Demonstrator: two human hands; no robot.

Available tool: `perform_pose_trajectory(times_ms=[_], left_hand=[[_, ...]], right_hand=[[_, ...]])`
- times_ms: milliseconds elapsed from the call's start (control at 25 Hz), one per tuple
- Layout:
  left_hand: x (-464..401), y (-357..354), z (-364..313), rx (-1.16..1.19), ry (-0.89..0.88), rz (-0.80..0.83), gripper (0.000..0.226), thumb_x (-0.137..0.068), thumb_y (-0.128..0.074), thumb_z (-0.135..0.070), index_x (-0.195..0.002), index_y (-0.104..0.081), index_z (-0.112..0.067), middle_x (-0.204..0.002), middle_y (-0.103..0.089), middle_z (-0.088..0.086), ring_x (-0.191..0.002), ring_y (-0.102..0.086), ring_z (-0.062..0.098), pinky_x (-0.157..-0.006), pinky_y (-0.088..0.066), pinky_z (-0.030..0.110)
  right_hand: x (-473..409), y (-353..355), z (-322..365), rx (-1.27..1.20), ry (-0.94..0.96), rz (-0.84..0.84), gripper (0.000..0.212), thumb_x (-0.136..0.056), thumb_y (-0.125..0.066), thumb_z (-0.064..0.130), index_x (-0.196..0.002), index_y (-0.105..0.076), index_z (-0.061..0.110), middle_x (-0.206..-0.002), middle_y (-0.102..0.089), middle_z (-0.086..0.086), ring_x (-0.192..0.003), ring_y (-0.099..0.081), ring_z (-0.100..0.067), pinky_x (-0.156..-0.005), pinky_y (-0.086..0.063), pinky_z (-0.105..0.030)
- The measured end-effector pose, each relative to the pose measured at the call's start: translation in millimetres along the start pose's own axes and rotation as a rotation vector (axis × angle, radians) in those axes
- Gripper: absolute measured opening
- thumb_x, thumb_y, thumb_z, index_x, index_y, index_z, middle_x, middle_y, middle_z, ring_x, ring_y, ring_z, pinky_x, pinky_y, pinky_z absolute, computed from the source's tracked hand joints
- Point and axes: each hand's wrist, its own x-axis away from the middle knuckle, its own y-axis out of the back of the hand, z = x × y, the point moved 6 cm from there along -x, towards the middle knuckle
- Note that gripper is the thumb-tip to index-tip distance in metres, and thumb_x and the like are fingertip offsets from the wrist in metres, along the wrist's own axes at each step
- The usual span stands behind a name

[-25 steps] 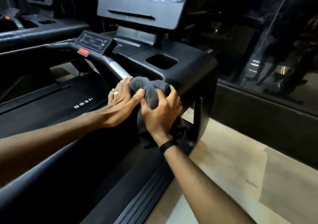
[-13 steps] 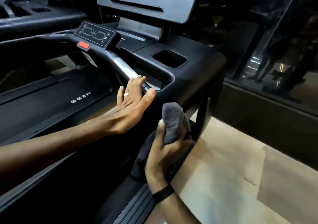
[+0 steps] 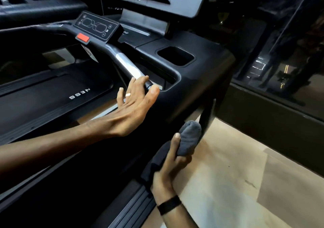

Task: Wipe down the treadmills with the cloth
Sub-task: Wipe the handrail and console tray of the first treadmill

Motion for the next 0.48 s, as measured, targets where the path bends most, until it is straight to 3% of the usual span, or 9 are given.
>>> perform_pose_trajectory(times_ms=[40,80,120,200,240,320,400,440,480], left_hand=[[-2,3,-5,0.012,0.021,-0.003,0.096,-0.071,0.002,-0.084,-0.153,-0.007,-0.034,-0.159,-0.006,-0.022,-0.145,0.02,-0.009,-0.122,0.016,0.037],[-3,1,2,0.008,0.013,-0.009,0.095,-0.071,0.002,-0.086,-0.152,-0.008,-0.037,-0.155,-0.007,-0.025,-0.145,0.02,-0.01,-0.121,0.017,0.036],[0,0,-1,0.003,-0.001,-0.012,0.094,-0.071,0.002,-0.088,-0.15,-0.008,-0.04,-0.151,-0.006,-0.028,-0.143,0.021,-0.011,-0.12,0.019,0.034],[4,1,-4,-0.02,0.001,-0.01,0.092,-0.072,0.002,-0.088,-0.15,-0.007,-0.041,-0.148,-0.003,-0.029,-0.141,0.025,-0.013,-0.119,0.022,0.033],[3,1,-3,-0.034,0.011,-0.007,0.091,-0.073,0.002,-0.086,-0.15,-0.006,-0.04,-0.151,-0.002,-0.026,-0.141,0.027,-0.013,-0.119,0.022,0.035],[4,1,-5,-0.04,0.01,-0.001,0.094,-0.072,0.002,-0.088,-0.151,-0.004,-0.038,-0.156,0.0,-0.022,-0.139,0.029,-0.014,-0.12,0.021,0.037],[4,2,-2,-0.04,0.034,-0.004,0.099,-0.071,0.003,-0.089,-0.153,-0.003,-0.035,-0.159,0.001,-0.021,-0.14,0.027,-0.013,-0.121,0.019,0.037],[3,3,-1,-0.041,0.057,-0.011,0.1,-0.071,0.003,-0.087,-0.154,-0.003,-0.033,-0.16,0.0,-0.021,-0.142,0.025,-0.012,-0.122,0.018,0.037],[2,3,0,-0.041,0.073,-0.02,0.1,-0.07,0.002,-0.085,-0.155,-0.004,-0.031,-0.16,-0.002,-0.021,-0.143,0.023,-0.012,-0.122,0.017,0.037]], right_hand=[[-1,2,-3,-0.014,0.063,-0.068,0.029,-0.097,-0.048,0.032,-0.078,-0.053,0.012,-0.085,-0.047,0.004,-0.08,-0.043,0.001,-0.081,-0.036,-0.017],[-8,7,-3,0.027,0.135,-0.125,0.035,-0.096,-0.059,0.034,-0.092,-0.063,0.0,-0.096,-0.061,-0.005,-0.091,-0.056,-0.008,-0.087,-0.044,-0.027],[-15,13,-2,0.067,0.138,-0.181,0.048,-0.094,-0.062,0.044,-0.112,-0.066,0.0,-0.112,-0.066,-0.012,-0.103,-0.063,-0.021,-0.092,-0.048,-0.036],[-62,11,8,0.049,0.038,-0.203,0.065,-0.093,-0.06,0.055,-0.135,-0.056,0.006,-0.131,-0.061,-0.019,-0.121,-0.059,-0.034,-0.101,-0.046,-0.044],[-91,9,12,0.061,-0.113,-0.172,0.067,-0.094,-0.06,0.056,-0.138,-0.052,0.007,-0.136,-0.058,-0.022,-0.125,-0.056,-0.037,-0.104,-0.043,-0.045],[-110,8,31,0.073,-0.159,-0.183,0.069,-0.094,-0.059,0.057,-0.139,-0.05,0.005,-0.138,-0.056,-0.022,-0.126,-0.054,-0.039,-0.103,-0.043,-0.043],[-53,16,61,0.066,0.174,-0.225,0.065,-0.091,-0.065,0.05,-0.133,-0.055,0.002,-0.135,-0.055,-0.011,-0.124,-0.053,-0.03,-0.105,-0.04,-0.025],[-3,17,69,0.049,0.363,-0.179,0.059,-0.088,-0.07,0.042,-0.13,-0.058,0.002,-0.133,-0.052,-0.003,-0.121,-0.052,-0.021,-0.104,-0.034,-0.014],[43,18,68,0.065,0.538,-0.114,0.053,-0.086,-0.072,0.039,-0.126,-0.061,0.007,-0.133,-0.05,0.001,-0.119,-0.049,-0.013,-0.104,-0.03,-0.01]])
